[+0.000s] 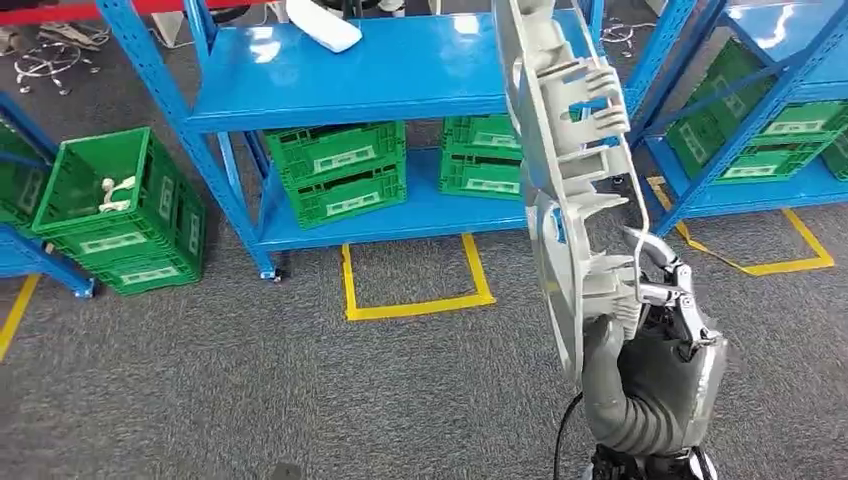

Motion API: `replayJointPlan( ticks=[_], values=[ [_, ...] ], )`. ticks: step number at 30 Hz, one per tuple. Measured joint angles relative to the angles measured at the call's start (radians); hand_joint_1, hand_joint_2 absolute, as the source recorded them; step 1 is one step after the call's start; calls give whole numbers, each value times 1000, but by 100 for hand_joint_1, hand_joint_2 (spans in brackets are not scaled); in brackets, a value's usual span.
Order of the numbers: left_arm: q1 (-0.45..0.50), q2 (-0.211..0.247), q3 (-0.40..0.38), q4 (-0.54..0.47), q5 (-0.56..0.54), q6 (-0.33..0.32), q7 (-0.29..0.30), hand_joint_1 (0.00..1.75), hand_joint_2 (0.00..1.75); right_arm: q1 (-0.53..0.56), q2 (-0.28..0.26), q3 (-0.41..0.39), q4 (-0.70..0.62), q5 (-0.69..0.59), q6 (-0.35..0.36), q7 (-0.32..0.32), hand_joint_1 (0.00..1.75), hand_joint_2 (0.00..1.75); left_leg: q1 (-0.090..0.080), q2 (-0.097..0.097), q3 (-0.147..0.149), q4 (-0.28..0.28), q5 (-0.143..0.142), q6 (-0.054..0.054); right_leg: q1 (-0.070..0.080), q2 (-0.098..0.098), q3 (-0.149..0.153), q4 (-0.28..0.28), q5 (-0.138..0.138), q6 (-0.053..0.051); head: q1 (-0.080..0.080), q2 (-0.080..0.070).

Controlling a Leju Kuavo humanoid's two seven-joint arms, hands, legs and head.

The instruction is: Take the parts from the cabinet and place them on the table.

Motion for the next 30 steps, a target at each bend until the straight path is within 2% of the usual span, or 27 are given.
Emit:
replayJointPlan(
  ticks=[1,2,3,4,6,7,8,9,10,11,12,13,15,17,18,19,20,21,22,23,24,25,26,27,28,30],
  values=[
    [1,0,0,0,0,0,-1,0,175,0,0,0,0,0,1,0,175,175,-3,-10,0,-2,3,-7,-2,-11,2,-9,5,-7,-3,0],
    [2,2,0,0,0,0,-1,0,175,-4,0,0,0,0,4,0,175,175,-2,15,-2,6,-10,-8,-8,-26,7,-22,13,-14,-3,0],
    [1,1,0,0,0,1,-2,0,175,-4,0,0,0,0,6,1,175,175,-13,78,-15,35,-37,-11,-4,-34,10,-26,15,-19,-11,0],
    [-1,1,0,0,0,1,-1,0,175,-4,0,0,0,1,7,1,175,175,-8,95,-44,98,-77,-13,-2,-45,9,-26,16,-22,-24,0],
    [-1,2,0,0,0,1,-1,0,175,-3,0,0,2,1,7,2,175,175,-5,96,-105,239,-141,-17,2,-70,8,-26,14,-24,-32,0],
    [0,1,0,0,0,1,-1,0,175,-3,0,0,2,1,7,2,175,175,-6,96,-119,274,-150,-18,4,-81,8,-26,14,-25,-35,0],
    [1,2,0,0,0,1,-1,0,175,-4,0,1,2,0,8,2,175,175,-6,97,-110,264,-134,-19,5,-90,8,-24,14,-24,-39,0],
    [1,2,0,0,0,1,0,0,175,-4,0,1,2,0,9,2,175,175,-6,99,-83,219,-102,-18,5,-100,8,-22,13,-24,-44,0],
    [0,2,0,0,0,1,0,0,175,-4,0,1,2,0,9,2,175,175,-7,109,-33,134,-56,-16,6,-107,8,-19,10,-21,-46,0],
    [0,3,0,0,0,1,0,0,175,-5,0,1,2,0,9,2,175,175,-8,136,19,44,-18,-11,7,-115,9,-14,7,-18,-48,0],
    [-1,3,0,0,0,1,0,0,175,-5,0,1,2,0,9,2,175,175,-16,177,42,2,-41,-7,9,-121,8,-12,4,-14,-51,0],
    [-2,3,0,0,-1,1,-1,0,175,-6,0,2,2,0,9,2,175,175,-20,176,39,-3,-34,2,15,-125,6,-8,3,-10,-51,0],
    [-1,3,0,0,-1,1,-1,0,175,-7,0,1,2,1,9,2,175,175,-19,157,34,-2,-31,6,16,-140,7,-7,4,-5,-47,0],
    [-1,3,0,0,-1,1,-1,0,175,-8,0,1,2,1,9,2,175,175,-16,138,32,-8,-24,17,15,-156,10,-5,0,1,-49,0],
    [0,3,0,0,-1,1,0,0,175,-8,0,1,1,1,9,2,175,175,-10,127,34,-10,-20,22,11,-142,10,-6,-19,10,-47,0],
    [-1,3,0,0,-1,1,0,0,175,-9,0,0,1,2,8,3,175,175,-9,117,31,-10,-18,26,9,-104,-6,49,-58,18,-42,0],
    [-2,2,0,0,-1,1,0,0,175,-9,0,0,1,2,8,3,175,175,-9,109,29,-10,-16,28,6,-79,-38,134,-104,22,-35,0],
    [-2,1,0,0,-1,1,0,0,175,-6,1,1,2,2,8,3,175,175,-10,99,28,-10,-15,29,4,-68,-71,218,-138,24,-31,0],
    [-1,1,0,0,-1,0,1,0,175,-5,0,1,2,2,8,3,175,175,-10,88,28,-9,-15,30,4,-62,-97,279,-157,24,-28,0],
    [-1,1,0,0,-1,0,2,0,175,-3,0,1,2,2,8,3,175,175,-10,75,29,-9,-14,30,4,-60,-105,297,-152,22,-26,0],
    [-1,1,0,0,-1,0,2,0,175,-2,0,1,3,2,8,4,175,175,-10,63,30,-9,-14,29,3,-59,-93,268,-123,20,-23,0],
    [-1,1,0,0,-1,0,2,0,175,-2,0,1,3,2,8,4,175,175,-10,50,32,-9,-13,28,3,-55,-63,196,-74,16,-20,0],
    [-1,0,0,0,-1,0,2,0,175,-2,0,1,3,2,8,4,175,175,-10,37,35,-9,-13,27,1,-43,-21,100,-20,11,-17,0],
    [-1,0,0,0,-1,0,2,0,175,-3,0,0,3,2,8,4,175,175,-9,28,37,-9,-13,25,-1,-17,8,22,9,7,-15,0],
    [-3,-1,0,0,-1,0,3,0,175,-3,0,1,5,2,8,5,175,175,-14,18,28,-7,-9,19,-2,16,17,11,1,5,-16,0],
    [-2,-2,0,0,-1,0,4,0,175,-2,0,0,4,2,7,5,175,175,-7,3,13,-6,-1,6,1,0,17,-5,-3,-3,-13,0]
  ],
)
